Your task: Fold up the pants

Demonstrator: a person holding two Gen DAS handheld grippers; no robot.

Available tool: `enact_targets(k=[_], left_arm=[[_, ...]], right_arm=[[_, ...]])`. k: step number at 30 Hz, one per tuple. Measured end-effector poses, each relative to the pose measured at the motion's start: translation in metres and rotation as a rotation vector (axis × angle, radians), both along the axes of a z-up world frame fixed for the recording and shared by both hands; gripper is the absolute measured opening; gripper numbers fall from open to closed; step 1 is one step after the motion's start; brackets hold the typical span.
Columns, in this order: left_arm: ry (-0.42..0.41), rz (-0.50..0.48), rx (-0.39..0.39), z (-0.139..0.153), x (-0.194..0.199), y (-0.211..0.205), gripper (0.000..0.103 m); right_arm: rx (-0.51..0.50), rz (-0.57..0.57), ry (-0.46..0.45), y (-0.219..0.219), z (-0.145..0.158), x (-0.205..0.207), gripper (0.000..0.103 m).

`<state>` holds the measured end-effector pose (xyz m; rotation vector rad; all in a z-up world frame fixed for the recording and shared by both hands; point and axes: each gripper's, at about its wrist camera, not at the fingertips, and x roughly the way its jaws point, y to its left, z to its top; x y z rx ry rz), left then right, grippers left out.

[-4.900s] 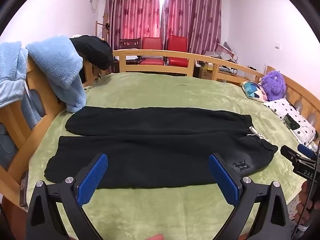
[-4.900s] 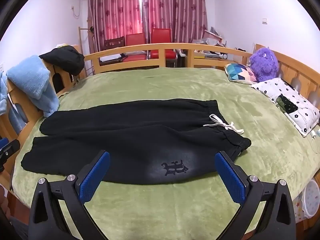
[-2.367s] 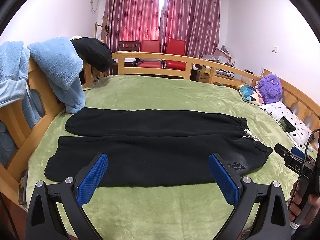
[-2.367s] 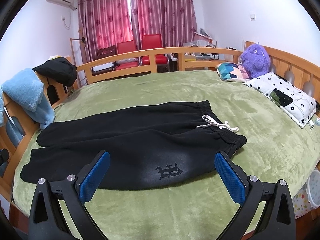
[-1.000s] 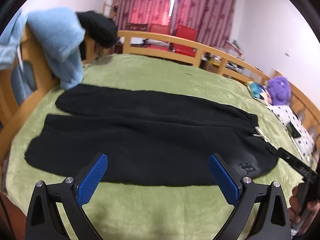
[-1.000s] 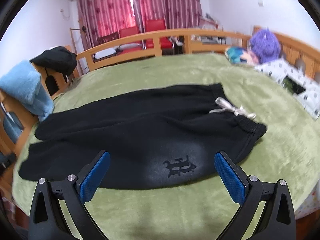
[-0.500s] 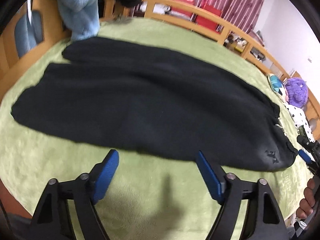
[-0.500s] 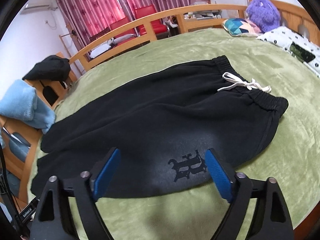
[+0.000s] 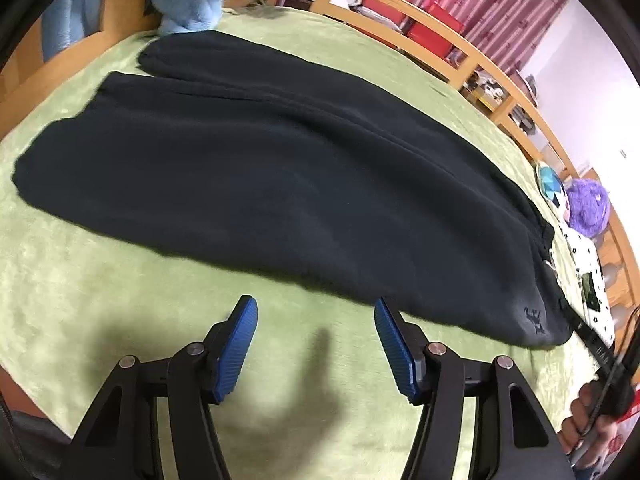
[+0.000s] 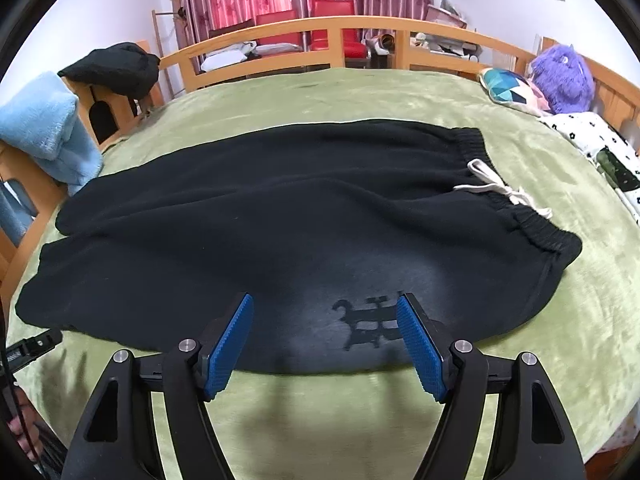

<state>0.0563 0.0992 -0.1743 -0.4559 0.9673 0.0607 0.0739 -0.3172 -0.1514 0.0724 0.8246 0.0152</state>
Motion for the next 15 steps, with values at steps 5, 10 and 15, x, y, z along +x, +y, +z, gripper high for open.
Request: enact_targets(k=[5,10,15], left_arm=[[-0.002,0.01,0.025,0.002,-0.003,0.04,0.057],[0.056,0.034,-0.05,-0.019,0.0,0.059,0.057],[0.072,0.125,-0.137,-0.038,0.003,0.077,0.057]], right_arm=[[-0.033,-0.065,0.016,-0.005,-0.016,-0.009,0.073],[0.05,-0.236,0.012,-0.041,-0.026,-0.037,0.077],[0.282,-0.377,0.066,-0.089,-0.041,-0.042,0.077]])
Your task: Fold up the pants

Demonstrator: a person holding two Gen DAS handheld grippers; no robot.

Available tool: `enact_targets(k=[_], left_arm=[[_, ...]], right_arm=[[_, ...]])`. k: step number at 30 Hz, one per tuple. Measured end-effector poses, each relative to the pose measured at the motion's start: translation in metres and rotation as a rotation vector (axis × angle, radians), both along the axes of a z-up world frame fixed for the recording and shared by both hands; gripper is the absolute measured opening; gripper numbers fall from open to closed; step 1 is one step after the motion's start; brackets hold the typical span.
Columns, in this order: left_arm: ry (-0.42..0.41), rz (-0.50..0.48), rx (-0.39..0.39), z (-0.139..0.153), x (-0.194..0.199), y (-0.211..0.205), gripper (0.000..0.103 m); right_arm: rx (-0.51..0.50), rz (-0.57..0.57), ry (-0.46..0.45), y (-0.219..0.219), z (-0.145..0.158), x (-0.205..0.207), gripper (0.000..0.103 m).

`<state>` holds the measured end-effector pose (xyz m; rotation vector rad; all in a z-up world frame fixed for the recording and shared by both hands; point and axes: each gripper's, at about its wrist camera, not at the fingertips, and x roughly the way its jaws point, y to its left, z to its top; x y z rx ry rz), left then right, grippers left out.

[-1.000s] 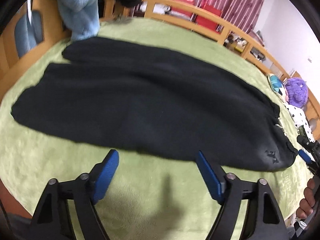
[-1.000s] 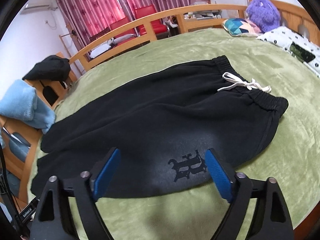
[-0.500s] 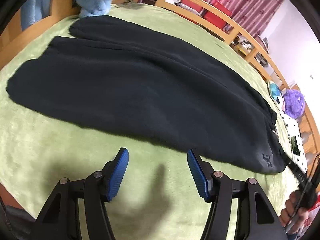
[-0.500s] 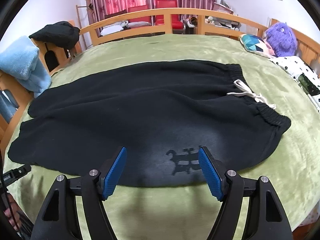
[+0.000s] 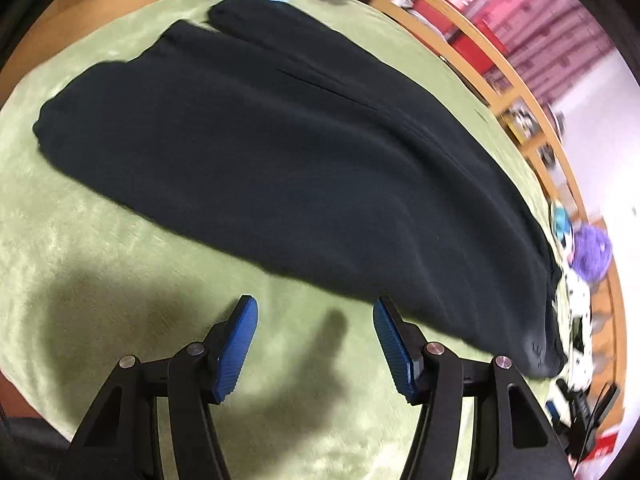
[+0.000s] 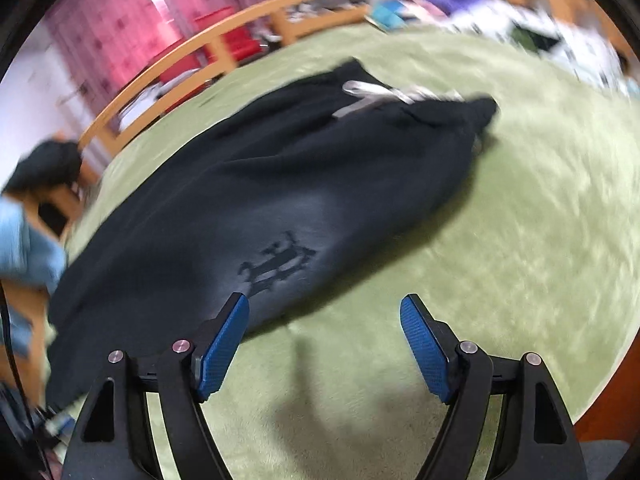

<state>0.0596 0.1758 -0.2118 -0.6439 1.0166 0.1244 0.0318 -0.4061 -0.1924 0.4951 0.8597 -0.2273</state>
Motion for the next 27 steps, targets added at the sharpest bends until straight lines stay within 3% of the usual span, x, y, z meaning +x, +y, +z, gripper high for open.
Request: enact_targets(k=[6,12,14,15,18,23,27], left_arm=[[-0.021,0.078,-0.042,-0.014,0.007,0.003,0.057],[-0.059,0.175,-0.084,-0.025,0.023,0.014,0.055],[-0.054,0.212,-0.087,-0.026,0.03,0.019,0.047],[-0.05,0.224,-0.09,-0.027,0.032,0.021,0.042],[-0.016,0.273,-0.081,-0.027,0.042,0.031,0.014],[-0.053,0.246,-0.07,-0.007,0.045,0.032,0.009],[-0.167,0.203,-0.015,0.035,0.038,0.029,0.009]], right_arm=[[0.02,-0.037,0.001,-0.019,-0.01,0.016,0.077],[0.13,-0.001,0.002,-0.032,-0.037,0.051,0.075],[0.14,-0.011,-0.012,-0.036,-0.044,0.06,0.063],[0.139,-0.03,-0.024,-0.039,-0.046,0.062,0.048],[0.191,-0.042,-0.049,-0.048,-0.054,0.07,0.022],[0.214,-0.01,-0.107,-0.05,-0.043,0.067,0.015],[0.156,0.03,-0.125,-0.04,-0.022,0.062,0.013]])
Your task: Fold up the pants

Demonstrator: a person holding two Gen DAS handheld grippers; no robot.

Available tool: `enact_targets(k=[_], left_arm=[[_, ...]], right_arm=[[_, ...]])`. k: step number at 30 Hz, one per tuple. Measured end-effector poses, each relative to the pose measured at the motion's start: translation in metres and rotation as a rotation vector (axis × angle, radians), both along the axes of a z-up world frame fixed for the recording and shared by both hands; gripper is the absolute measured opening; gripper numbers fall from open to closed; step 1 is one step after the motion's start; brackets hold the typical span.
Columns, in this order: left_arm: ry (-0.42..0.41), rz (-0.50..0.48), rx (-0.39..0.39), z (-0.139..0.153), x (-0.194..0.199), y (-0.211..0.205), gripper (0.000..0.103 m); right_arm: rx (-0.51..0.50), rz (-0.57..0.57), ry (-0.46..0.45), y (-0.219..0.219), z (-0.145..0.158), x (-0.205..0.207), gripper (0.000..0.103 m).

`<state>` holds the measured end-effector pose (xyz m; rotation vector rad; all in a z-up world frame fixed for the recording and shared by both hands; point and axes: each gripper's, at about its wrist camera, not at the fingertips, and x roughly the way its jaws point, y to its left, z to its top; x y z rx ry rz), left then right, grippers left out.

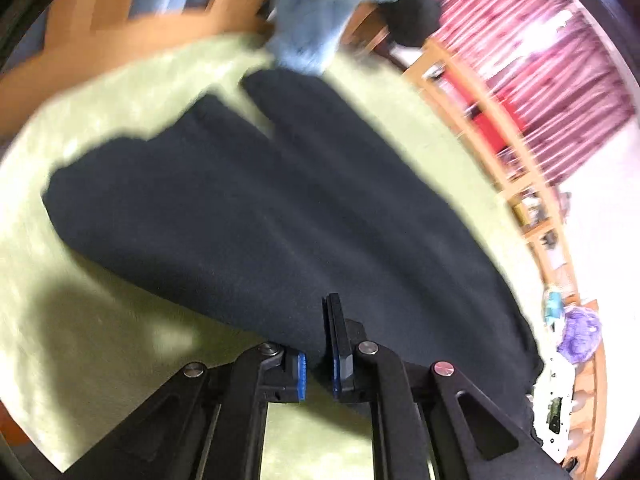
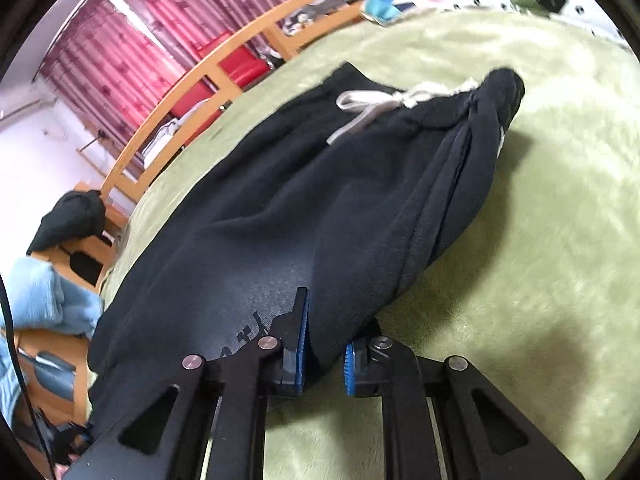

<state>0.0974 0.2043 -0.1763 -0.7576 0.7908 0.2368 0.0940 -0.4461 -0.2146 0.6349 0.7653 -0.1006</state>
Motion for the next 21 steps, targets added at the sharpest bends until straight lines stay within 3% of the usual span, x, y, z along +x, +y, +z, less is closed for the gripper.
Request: enact_targets(k=[11,16,21], left_arm=[[-0.085,-0.074,0.106,0.055,0.007,0.003,0.009],[-0.13,-0.096,0.174,0.082,0.049,-0.009,0.009],[-0.2,-0.118,0.244,0.115,0.13,-0.022,0.009]], right_arm=[[-0.086,0.086,-0.033,0.012,0.065,-0.016,0.012],[-0.138,0.131,-0.069,0.016,0.092,0.013,0.012],[-0.203,0.165,-0.12,0.024,0.122,0.087,0.012]])
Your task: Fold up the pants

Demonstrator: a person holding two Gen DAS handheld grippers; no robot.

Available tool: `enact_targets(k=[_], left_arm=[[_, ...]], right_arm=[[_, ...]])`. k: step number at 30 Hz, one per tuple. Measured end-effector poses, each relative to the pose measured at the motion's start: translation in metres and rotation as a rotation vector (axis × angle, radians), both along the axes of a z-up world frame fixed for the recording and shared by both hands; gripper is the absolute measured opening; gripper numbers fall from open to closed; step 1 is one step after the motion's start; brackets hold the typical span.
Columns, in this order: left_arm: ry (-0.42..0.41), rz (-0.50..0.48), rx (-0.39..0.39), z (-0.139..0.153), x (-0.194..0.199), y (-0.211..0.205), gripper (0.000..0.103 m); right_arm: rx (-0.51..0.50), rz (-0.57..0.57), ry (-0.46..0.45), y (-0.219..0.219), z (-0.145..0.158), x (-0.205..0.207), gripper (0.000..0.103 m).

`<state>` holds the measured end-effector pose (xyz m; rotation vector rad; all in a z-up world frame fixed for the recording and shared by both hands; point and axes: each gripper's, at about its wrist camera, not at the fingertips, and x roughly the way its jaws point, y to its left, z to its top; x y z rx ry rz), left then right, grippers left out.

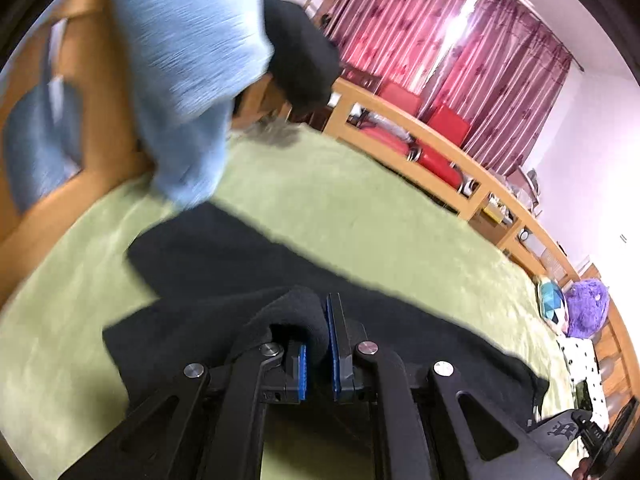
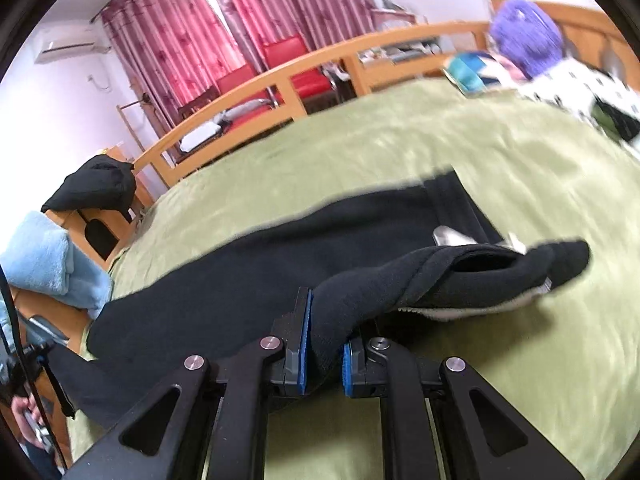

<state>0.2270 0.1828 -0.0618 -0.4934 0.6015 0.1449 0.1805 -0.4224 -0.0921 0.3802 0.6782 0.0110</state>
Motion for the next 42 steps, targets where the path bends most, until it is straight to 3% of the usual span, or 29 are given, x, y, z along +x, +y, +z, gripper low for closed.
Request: enact_targets(k=[5,6,8,9,10,12,15,17,19,22,26,31,34,39,42], left_arm=[[-0.057,-0.001,0.073,0.019,0.073,-0.012,0.01],[-0.054,0.013,0.097,0.016,0.084,-0.013,0.012],[0.004,0.024,0.113,0.0,0.104,-0.014,0.03],[0.057,0.007,0.102,-0.014,0.111,-0.015,0.041],[0.081,-0.014,0.083,-0.024,0.111,-0.016,0.041],[0.109,-0.044,0.054,-0.042,0.104,-0.02,0.042],[0.13,-0.07,0.057,-0.058,0.08,-0.023,0.062],[0.128,-0.064,0.061,-0.061,0.065,-0.023,0.062],[0.132,-0.052,0.065,-0.064,0.05,-0.023,0.074],[0.139,-0.042,0.079,-0.065,0.026,-0.023,0.076],[0.156,0.025,0.16,-0.064,-0.005,-0.016,0.083],[0.232,-0.014,0.069,-0.094,-0.02,-0.013,0.083],[0.24,-0.071,-0.036,-0.121,-0.015,-0.027,0.083],[0.25,-0.069,-0.198,-0.163,0.013,-0.051,0.082],[0.22,-0.018,-0.204,-0.172,0.027,-0.06,0.082]], right_arm=[[-0.03,-0.023,-0.033,0.005,0.023,0.088,0.013],[-0.04,-0.04,-0.043,0.006,0.024,0.107,0.018],[-0.038,-0.059,-0.043,0.008,0.015,0.128,0.033],[-0.037,-0.064,-0.034,0.01,0.008,0.135,0.054],[-0.039,-0.05,-0.014,0.014,-0.002,0.141,0.065],[-0.079,-0.001,0.004,0.027,-0.022,0.138,0.065],[-0.176,0.027,0.026,0.041,-0.041,0.114,0.065],[-0.205,0.044,0.045,0.044,-0.052,0.094,0.065],[-0.225,0.047,0.077,0.042,-0.064,0.074,0.069],[-0.217,0.037,0.13,0.031,-0.085,0.048,0.074],[-0.15,-0.022,0.201,0.007,-0.11,0.033,0.074],[0.001,-0.053,0.19,-0.012,-0.122,0.022,0.074],[0.044,-0.084,0.187,-0.018,-0.128,0.027,0.074],[0.146,-0.138,0.191,-0.028,-0.144,0.045,0.074],[0.202,-0.175,0.183,-0.032,-0.154,0.06,0.075]])
